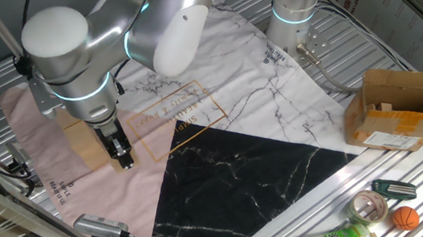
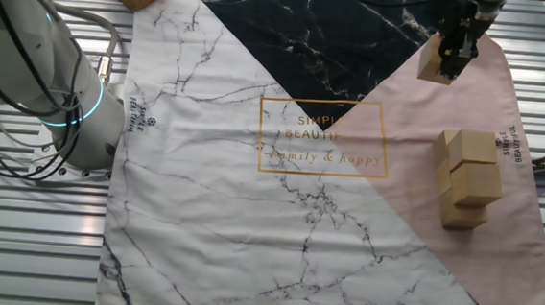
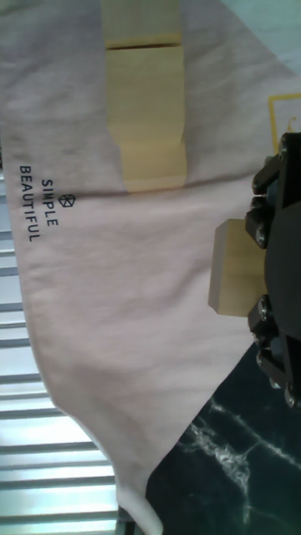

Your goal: Stack the blocks into a pyramid shape

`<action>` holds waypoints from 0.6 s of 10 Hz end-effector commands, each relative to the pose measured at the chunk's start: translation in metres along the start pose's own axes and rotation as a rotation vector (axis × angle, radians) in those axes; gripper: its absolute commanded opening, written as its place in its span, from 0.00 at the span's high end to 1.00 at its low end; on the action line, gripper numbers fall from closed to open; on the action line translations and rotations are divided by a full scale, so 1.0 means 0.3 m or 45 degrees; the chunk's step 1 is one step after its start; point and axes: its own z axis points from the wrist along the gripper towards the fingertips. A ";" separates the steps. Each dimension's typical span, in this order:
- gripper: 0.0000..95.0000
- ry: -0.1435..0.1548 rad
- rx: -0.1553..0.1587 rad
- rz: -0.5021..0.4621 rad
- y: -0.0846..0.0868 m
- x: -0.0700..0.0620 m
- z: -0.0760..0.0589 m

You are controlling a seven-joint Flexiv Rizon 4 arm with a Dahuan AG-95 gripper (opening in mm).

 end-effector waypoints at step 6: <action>1.00 -0.067 0.078 0.085 -0.003 0.006 -0.001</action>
